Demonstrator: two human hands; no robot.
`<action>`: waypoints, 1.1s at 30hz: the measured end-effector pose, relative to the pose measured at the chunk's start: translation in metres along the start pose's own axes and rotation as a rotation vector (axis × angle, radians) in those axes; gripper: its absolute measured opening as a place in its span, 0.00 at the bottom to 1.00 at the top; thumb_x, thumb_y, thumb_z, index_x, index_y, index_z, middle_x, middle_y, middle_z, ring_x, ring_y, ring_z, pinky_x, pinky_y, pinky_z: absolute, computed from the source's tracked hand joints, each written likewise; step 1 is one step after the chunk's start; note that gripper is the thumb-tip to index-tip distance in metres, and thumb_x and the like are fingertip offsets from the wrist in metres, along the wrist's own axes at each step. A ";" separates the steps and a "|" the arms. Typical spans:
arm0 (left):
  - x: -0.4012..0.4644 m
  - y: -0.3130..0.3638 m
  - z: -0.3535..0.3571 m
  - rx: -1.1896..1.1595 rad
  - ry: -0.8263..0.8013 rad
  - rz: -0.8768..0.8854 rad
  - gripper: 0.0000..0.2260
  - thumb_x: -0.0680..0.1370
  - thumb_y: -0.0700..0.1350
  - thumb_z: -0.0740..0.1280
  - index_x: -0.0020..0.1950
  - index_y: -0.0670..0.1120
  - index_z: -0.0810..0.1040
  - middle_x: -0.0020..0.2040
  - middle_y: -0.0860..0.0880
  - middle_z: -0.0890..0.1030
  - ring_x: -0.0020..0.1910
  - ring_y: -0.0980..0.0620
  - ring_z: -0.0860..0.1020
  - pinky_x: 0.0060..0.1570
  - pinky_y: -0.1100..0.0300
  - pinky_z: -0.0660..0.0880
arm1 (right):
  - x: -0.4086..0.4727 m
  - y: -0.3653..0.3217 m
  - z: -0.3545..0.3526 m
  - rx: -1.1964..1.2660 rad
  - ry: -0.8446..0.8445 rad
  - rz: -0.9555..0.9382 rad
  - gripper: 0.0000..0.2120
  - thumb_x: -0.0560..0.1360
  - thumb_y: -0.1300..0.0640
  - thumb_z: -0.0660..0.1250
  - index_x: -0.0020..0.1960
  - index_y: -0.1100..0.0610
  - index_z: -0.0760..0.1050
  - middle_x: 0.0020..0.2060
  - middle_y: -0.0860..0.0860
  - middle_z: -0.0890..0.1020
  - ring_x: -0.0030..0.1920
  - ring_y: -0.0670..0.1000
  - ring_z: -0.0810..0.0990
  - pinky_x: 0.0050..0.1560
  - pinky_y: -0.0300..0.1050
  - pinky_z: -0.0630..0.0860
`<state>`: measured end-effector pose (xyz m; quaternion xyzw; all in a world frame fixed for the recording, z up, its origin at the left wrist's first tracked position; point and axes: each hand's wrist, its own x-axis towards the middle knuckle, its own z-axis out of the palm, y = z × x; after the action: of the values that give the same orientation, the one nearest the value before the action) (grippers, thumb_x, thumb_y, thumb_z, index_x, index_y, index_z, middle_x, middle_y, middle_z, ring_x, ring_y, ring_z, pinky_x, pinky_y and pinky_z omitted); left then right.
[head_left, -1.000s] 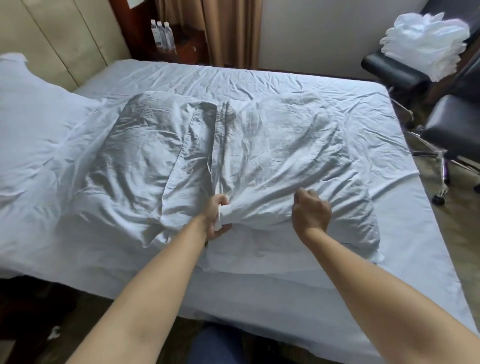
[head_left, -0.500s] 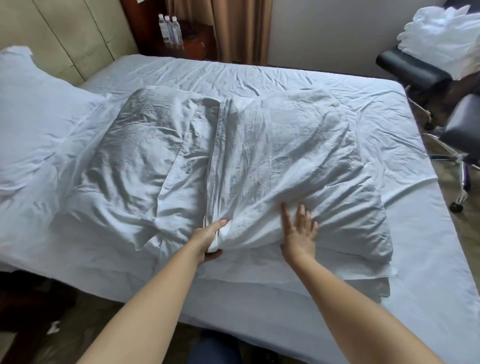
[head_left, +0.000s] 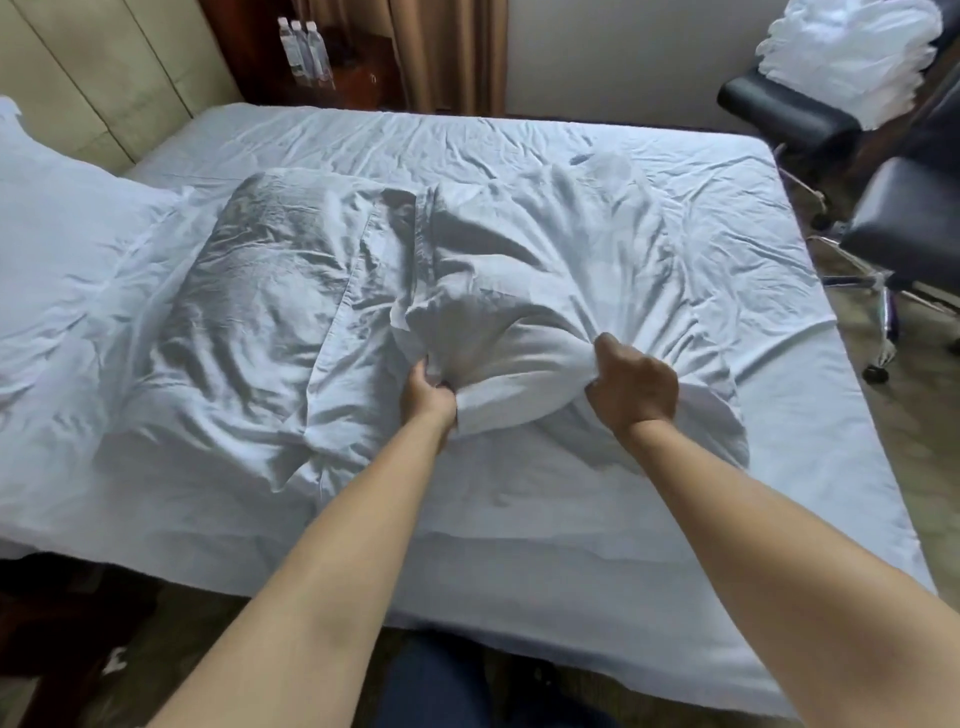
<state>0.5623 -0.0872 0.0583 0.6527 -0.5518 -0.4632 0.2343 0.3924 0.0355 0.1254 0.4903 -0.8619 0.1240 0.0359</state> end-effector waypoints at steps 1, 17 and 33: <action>0.004 -0.005 -0.002 0.077 -0.008 -0.002 0.23 0.77 0.36 0.58 0.71 0.49 0.69 0.66 0.43 0.75 0.62 0.42 0.75 0.62 0.55 0.72 | -0.012 -0.002 0.002 -0.008 -0.055 -0.042 0.13 0.70 0.62 0.62 0.54 0.61 0.74 0.46 0.62 0.82 0.47 0.65 0.81 0.43 0.49 0.72; 0.013 -0.024 0.004 0.866 -0.358 0.297 0.44 0.72 0.38 0.65 0.78 0.56 0.41 0.79 0.49 0.42 0.77 0.46 0.47 0.74 0.51 0.56 | -0.016 -0.017 0.099 0.108 -0.291 -0.036 0.24 0.76 0.43 0.60 0.68 0.53 0.67 0.71 0.53 0.62 0.73 0.56 0.58 0.72 0.49 0.56; 0.061 -0.033 0.042 1.234 -0.731 0.199 0.59 0.64 0.49 0.75 0.71 0.62 0.25 0.76 0.41 0.33 0.77 0.40 0.46 0.71 0.34 0.51 | 0.009 0.012 0.146 -0.078 -0.718 -0.091 0.62 0.59 0.25 0.67 0.74 0.41 0.29 0.75 0.54 0.30 0.75 0.58 0.31 0.69 0.73 0.39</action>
<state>0.5401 -0.1264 -0.0086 0.4161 -0.8126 -0.2324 -0.3354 0.3866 -0.0024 -0.0164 0.5387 -0.8010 -0.0907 -0.2448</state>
